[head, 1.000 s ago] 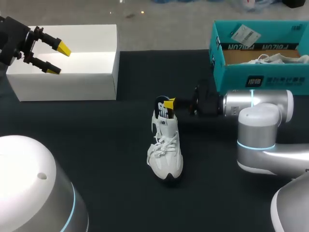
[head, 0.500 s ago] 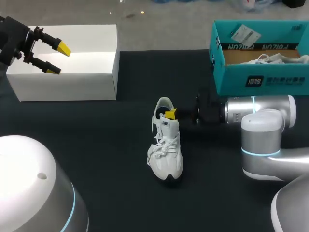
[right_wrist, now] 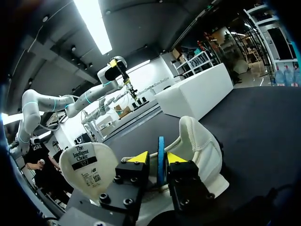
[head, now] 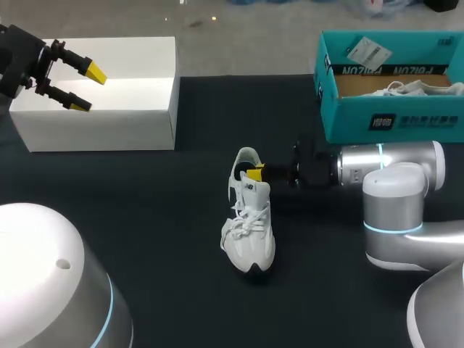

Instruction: Take the shoe out of the shoebox, open the shoe tongue, remove and reinsert the insole, then place the shoe into the shoebox

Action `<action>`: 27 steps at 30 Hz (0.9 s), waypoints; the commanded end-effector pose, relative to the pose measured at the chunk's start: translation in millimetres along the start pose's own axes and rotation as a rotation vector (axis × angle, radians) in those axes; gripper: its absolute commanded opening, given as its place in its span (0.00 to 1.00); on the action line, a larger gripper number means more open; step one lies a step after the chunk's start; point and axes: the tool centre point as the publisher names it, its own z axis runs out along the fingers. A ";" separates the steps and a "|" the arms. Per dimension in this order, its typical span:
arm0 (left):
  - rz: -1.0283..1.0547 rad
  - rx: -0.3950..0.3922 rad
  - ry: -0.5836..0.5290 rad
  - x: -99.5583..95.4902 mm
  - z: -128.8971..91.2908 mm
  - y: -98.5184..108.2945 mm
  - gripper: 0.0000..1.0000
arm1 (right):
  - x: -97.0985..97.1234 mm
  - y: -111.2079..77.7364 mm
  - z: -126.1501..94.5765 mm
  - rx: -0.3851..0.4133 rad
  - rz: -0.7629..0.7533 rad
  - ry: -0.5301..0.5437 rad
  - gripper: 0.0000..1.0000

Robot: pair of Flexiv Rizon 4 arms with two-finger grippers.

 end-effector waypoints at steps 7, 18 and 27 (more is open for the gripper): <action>0.000 0.000 0.004 -0.7 -0.3 -0.1 1.00 | -11.5 18.8 2.8 0.000 -0.045 -0.017 0.58; 0.000 0.000 0.004 -0.7 -0.3 -0.1 1.00 | -15.0 27.9 3.0 -0.005 -0.066 -0.024 0.44; 0.000 0.000 0.004 -0.7 -0.3 -0.1 1.00 | -18.6 30.0 6.8 0.006 -0.074 -0.031 0.00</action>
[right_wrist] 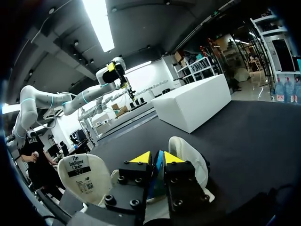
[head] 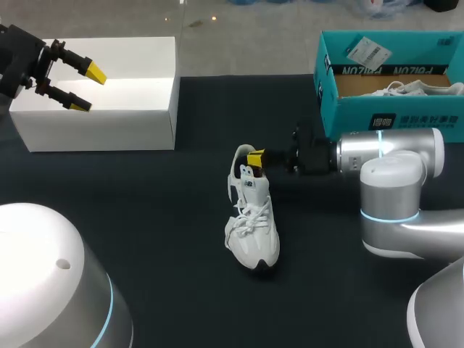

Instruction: Take the shoe out of the shoebox, open the shoe tongue, remove and reinsert the insole, then place the shoe into the shoebox

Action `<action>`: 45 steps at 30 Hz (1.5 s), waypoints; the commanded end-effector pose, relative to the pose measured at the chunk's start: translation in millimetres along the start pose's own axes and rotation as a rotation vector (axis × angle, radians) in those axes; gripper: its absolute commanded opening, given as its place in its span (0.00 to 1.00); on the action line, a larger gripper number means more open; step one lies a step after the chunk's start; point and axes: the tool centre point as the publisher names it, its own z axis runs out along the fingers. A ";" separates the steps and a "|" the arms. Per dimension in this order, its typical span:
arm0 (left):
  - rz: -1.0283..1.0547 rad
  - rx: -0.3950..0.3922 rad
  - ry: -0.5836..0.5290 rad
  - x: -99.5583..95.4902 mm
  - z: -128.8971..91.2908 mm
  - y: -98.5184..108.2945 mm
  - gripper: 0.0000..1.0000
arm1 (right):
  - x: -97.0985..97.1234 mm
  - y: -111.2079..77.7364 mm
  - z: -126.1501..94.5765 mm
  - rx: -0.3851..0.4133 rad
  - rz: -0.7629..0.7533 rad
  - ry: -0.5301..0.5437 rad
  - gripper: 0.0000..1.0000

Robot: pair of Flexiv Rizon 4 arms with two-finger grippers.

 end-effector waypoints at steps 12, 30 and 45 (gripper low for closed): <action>0.000 0.000 0.004 -0.7 -0.3 -0.1 1.00 | -0.5 -17.5 11.2 0.073 0.011 0.010 0.00; 0.000 0.000 0.004 -0.7 -0.3 -0.1 1.00 | 0.9 -23.7 12.1 0.108 -0.001 0.005 0.39; 0.000 0.000 0.004 -0.7 -0.3 -0.1 1.00 | 18.7 -2.7 7.4 0.113 -0.053 -0.008 1.00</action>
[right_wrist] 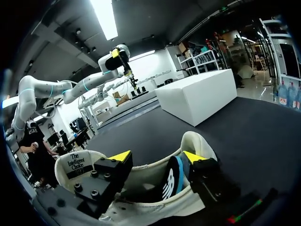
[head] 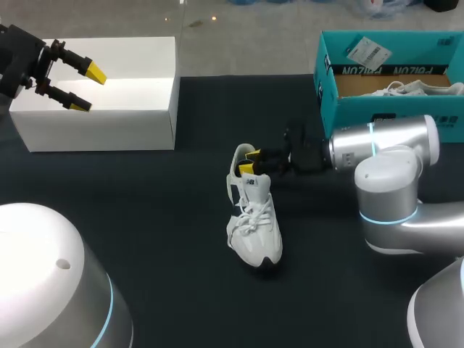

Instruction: Take the shoe out of the shoebox, open the shoe tongue, remove and reinsert the insole, then place the shoe into the shoebox

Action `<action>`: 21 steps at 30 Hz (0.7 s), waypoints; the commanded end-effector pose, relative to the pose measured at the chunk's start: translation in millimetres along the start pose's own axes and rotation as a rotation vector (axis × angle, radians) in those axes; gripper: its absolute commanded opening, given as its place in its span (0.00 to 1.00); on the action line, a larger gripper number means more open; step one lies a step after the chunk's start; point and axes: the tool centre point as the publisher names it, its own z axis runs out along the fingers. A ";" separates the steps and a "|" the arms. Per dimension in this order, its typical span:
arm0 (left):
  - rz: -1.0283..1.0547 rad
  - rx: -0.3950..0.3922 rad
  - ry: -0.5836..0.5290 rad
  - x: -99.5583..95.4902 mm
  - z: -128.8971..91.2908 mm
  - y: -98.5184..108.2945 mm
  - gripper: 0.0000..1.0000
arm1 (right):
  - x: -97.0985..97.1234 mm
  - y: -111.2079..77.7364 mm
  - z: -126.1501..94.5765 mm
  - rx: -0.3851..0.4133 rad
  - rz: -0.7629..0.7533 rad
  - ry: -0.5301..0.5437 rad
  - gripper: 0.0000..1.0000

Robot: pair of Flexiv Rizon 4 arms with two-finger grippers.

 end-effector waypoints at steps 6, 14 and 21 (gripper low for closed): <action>0.000 0.000 0.004 -0.7 -0.3 -0.1 1.00 | 13.4 15.6 -3.5 0.000 -0.022 -0.011 1.00; 0.000 0.000 0.004 -0.7 -0.3 -0.1 1.00 | 17.0 31.6 -14.0 -0.031 -0.031 -0.067 0.96; 0.000 0.000 0.004 -0.7 -0.3 -0.1 1.00 | 9.2 49.1 -17.3 0.052 0.011 -0.243 0.00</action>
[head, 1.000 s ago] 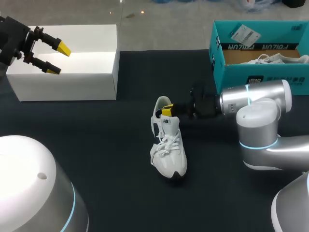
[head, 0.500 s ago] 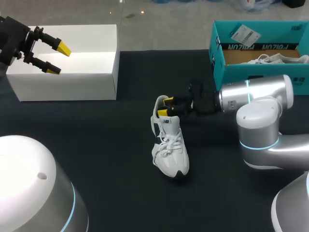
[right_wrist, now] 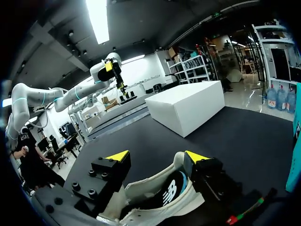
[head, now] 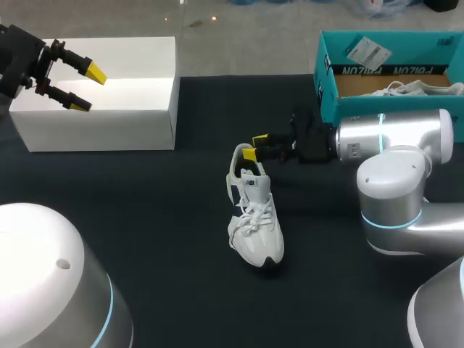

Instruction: Take the shoe out of the shoebox, open the shoe tongue, remove and reinsert the insole, then place the shoe into the shoebox

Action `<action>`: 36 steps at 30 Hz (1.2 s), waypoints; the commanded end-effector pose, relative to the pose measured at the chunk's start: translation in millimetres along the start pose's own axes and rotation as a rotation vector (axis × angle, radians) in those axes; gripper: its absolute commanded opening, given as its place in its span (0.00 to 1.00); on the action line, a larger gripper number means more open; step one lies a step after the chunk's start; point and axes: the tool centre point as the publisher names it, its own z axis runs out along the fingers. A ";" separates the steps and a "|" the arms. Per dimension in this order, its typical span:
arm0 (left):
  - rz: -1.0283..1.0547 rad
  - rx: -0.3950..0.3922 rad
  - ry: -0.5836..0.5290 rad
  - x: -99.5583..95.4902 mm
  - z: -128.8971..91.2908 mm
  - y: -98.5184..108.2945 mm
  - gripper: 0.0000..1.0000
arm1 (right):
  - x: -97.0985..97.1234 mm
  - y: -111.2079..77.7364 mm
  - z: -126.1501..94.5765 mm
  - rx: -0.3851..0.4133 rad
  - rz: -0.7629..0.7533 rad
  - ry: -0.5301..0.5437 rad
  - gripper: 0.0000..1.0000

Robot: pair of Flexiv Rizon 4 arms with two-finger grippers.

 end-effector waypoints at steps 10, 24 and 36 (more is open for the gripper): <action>0.000 0.000 0.004 -0.7 -0.3 -0.1 1.00 | 3.8 17.6 4.9 0.233 -0.034 -0.222 0.00; 0.000 0.000 0.004 -0.7 -0.3 -0.1 1.00 | 2.5 14.6 10.1 0.326 0.227 -0.397 0.00; 0.000 0.000 0.004 -0.7 -0.3 -0.1 1.00 | 11.7 -4.7 -0.7 0.464 0.606 -0.818 0.00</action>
